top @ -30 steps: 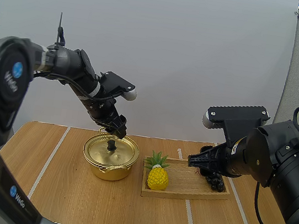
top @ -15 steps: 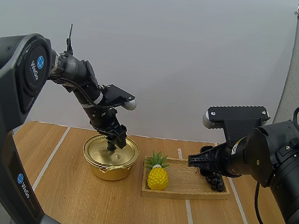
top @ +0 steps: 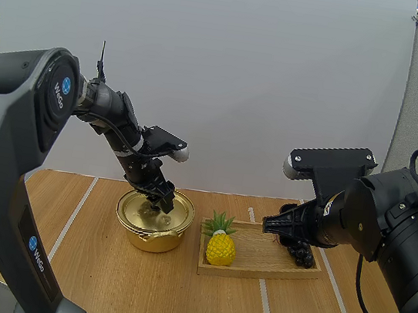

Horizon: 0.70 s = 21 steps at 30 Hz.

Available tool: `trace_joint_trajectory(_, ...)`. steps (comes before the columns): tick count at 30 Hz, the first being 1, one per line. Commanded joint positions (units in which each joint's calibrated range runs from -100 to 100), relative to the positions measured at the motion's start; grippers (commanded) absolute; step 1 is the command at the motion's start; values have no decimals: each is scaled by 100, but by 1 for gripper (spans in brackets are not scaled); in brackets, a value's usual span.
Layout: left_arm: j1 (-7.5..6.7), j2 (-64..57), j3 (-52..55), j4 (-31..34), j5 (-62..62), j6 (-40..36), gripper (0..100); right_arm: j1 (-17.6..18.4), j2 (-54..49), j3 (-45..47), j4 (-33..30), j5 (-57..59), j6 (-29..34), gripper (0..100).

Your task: Open the pot, put the grape inside, and close it

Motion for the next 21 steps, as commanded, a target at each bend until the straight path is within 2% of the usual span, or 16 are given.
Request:
trace_joint_trajectory(1,-15,-7,-52,-7,-43,-3,100,-23,5,-46,-54,-106,-28,100)
trace_joint_trajectory(7,-15,-7,-52,-7,93,-11,100,-23,5,-46,-54,-106,-28,100)
trace_joint_trajectory(9,-15,-7,-52,-7,113,-11,69,-23,5,-46,-54,-106,-28,100)
trace_joint_trajectory(11,-15,-7,-52,4,113,-11,29,-23,5,-46,-54,-106,-28,100)
trace_joint_trajectory(13,-15,-7,-52,27,113,-11,0,-23,5,-46,-54,-106,-28,100)
trace_joint_trajectory(21,-15,-143,-52,89,171,-96,0,-23,5,-46,-54,-106,-28,100)
